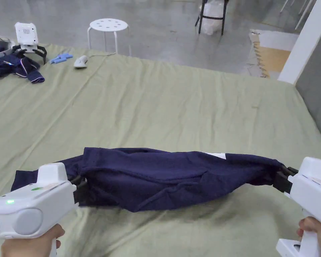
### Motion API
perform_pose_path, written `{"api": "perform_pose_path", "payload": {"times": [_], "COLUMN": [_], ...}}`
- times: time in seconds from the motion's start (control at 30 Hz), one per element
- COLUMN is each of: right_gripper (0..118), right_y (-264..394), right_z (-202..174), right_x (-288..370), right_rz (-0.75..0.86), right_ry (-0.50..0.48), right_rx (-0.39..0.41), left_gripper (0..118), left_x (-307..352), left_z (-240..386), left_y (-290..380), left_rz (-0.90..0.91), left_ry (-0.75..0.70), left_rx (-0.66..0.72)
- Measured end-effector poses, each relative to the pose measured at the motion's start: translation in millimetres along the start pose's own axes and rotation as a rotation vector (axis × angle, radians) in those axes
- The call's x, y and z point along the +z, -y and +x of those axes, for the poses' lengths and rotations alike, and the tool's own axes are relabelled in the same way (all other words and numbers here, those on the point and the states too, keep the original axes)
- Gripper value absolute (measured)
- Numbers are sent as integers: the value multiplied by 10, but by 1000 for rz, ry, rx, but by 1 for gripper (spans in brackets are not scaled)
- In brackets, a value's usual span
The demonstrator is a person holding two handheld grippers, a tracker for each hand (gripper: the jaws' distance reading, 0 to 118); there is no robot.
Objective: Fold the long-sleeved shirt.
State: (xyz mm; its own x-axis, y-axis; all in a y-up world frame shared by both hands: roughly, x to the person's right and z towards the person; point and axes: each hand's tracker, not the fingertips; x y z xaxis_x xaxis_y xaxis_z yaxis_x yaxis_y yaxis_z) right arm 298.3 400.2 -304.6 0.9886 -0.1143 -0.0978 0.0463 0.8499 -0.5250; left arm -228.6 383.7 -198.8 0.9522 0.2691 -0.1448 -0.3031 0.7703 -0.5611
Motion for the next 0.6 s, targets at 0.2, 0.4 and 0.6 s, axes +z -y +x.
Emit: {"api": "perform_pose_path", "payload": {"times": [0.2,0.4,0.6], "right_gripper": [5,5,5], "right_y": [-815,-1810,-2805], "right_z": [-93,-415,-771], "right_x": [553,1208,1849], "right_rz": [112,247,404], "right_ry": [-77,-152,-129], "right_rx": [-51,-3,82], "left_gripper": [15,15,15], "left_x": [607,1127,1477], "left_z": [128,321,534], "left_y": [-1152,-2395,-3410], "left_rz": [256,415,486], "left_ry": [74,111,106], "left_rx": [-46,-76,-70]}}
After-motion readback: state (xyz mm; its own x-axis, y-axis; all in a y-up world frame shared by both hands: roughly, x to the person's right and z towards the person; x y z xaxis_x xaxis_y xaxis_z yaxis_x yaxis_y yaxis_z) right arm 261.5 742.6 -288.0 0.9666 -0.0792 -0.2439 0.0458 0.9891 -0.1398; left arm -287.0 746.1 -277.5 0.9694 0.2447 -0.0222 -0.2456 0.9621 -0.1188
